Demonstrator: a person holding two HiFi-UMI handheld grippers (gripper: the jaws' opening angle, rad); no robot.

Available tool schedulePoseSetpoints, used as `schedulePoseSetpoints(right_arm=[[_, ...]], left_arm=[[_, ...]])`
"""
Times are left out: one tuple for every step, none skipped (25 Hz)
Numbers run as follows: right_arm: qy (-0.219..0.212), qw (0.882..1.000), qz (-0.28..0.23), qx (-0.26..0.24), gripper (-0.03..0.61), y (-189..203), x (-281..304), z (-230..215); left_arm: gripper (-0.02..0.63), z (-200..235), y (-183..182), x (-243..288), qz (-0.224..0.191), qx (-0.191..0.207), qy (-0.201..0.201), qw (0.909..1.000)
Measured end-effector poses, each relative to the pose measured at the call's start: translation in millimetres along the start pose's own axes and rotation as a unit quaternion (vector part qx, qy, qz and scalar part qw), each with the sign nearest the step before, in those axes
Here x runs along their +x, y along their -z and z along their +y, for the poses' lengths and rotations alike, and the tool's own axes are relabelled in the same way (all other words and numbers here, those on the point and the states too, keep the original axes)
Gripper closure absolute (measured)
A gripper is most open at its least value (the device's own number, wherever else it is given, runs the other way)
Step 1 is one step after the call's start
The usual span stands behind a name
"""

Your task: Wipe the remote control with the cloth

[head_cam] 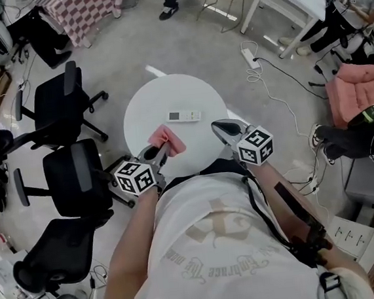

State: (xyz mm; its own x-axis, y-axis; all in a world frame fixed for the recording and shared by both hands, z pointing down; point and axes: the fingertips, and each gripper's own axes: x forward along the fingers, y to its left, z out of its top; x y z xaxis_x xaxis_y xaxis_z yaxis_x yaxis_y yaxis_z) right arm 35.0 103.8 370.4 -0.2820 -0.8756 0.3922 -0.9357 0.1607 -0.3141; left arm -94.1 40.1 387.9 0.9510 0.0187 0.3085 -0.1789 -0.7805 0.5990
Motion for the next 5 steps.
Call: schedulePoseSetpoints(right_arm=[[0.0, 1.0, 0.0, -0.001, 0.572, -1.3, 0.1, 0.6], [0.0, 1.0, 0.0, -0.001, 0.572, -2.7, 0.2, 1.3], [0.0, 1.0, 0.0, 0.0, 0.572, -4.2, 0.3, 2.2], [0.0, 1.0, 0.0, 0.0, 0.572, -5.5, 0.4, 3.2], [0.0, 1.0, 0.0, 0.001, 0.571, -6.8, 0.4, 4.3]], left_arm=[[0.594, -0.5, -1.2, -0.3, 0.0, 0.001, 0.001, 1.0], [0.594, -1.2, -2.3, -0.7, 0.001, 0.001, 0.002, 1.0], [0.594, -2.1, -3.2, -1.2, 0.002, 0.002, 0.003, 1.0], [0.594, -2.9, -3.9, -1.7, 0.004, 0.002, 0.005, 1.0], [0.594, -3.8, -4.6, -2.2, 0.005, 0.003, 0.006, 1.0]])
